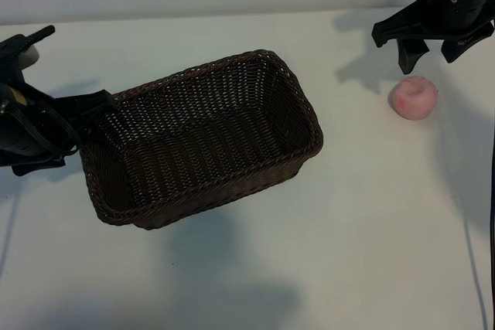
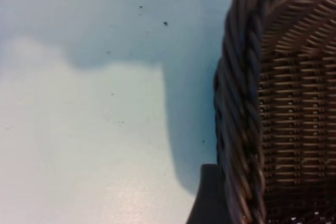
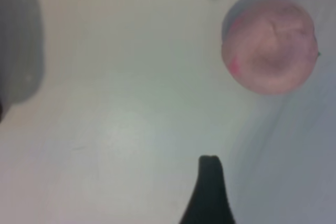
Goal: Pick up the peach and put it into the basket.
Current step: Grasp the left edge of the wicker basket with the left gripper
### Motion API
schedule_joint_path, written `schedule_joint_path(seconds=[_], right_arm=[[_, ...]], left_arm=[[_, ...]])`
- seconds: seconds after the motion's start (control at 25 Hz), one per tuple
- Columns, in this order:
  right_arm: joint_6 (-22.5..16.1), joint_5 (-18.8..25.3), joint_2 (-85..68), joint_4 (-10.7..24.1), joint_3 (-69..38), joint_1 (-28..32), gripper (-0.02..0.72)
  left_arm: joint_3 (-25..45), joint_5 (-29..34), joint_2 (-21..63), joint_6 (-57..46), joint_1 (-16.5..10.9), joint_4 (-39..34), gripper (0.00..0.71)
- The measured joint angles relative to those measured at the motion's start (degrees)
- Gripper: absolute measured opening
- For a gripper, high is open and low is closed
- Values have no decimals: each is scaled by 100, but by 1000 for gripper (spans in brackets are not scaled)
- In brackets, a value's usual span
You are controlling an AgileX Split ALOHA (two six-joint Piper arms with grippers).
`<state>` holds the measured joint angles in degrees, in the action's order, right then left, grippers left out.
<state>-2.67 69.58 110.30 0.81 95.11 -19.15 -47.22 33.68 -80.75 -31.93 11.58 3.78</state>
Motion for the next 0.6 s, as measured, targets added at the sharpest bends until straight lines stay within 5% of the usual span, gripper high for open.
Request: schedule_joint_path(seconds=[0.6], right_arm=[[21,6,0,-5,0,0,562]], left_arm=[[14,-488,-1403,-51,0,24,549]])
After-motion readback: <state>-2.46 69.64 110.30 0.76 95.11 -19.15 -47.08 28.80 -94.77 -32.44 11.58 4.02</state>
